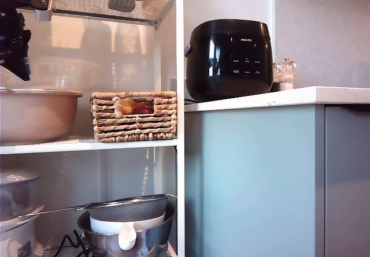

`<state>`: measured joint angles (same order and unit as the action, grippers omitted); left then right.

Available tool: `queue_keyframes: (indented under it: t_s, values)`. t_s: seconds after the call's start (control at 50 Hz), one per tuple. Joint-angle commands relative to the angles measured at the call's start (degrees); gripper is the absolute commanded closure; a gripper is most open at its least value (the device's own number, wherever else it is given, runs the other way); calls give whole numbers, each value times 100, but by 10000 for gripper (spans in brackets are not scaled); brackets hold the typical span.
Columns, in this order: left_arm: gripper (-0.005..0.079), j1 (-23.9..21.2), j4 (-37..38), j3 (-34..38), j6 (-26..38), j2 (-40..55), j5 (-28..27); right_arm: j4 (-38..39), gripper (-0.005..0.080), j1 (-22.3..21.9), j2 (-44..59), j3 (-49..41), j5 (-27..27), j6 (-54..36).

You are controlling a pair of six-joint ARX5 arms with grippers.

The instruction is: Pick up the plastic microwave lid from the shelf, then place it on the counter next to you

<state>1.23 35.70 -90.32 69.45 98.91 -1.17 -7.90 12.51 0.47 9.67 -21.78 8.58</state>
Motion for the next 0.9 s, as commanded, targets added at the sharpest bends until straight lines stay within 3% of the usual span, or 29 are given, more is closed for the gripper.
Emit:
queue_keyframes:
  t_s: [0.0, 0.48, 0.7, 0.88]
  values:
    - [754, 13, -107, -2, 13, 52, 28, 31, 764, 22, -37, -42, -9, 7]
    - [765, -2, 409, -295, 157, 48, 11, 15, 764, 24, -37, -42, -9, 2]
    - [765, -39, 1145, -916, 125, 46, -249, -57, 764, 22, -37, -42, -11, 2]
    - [765, -164, 1631, -1274, -262, 46, -387, -55, 764, 22, -37, -42, -11, 2]
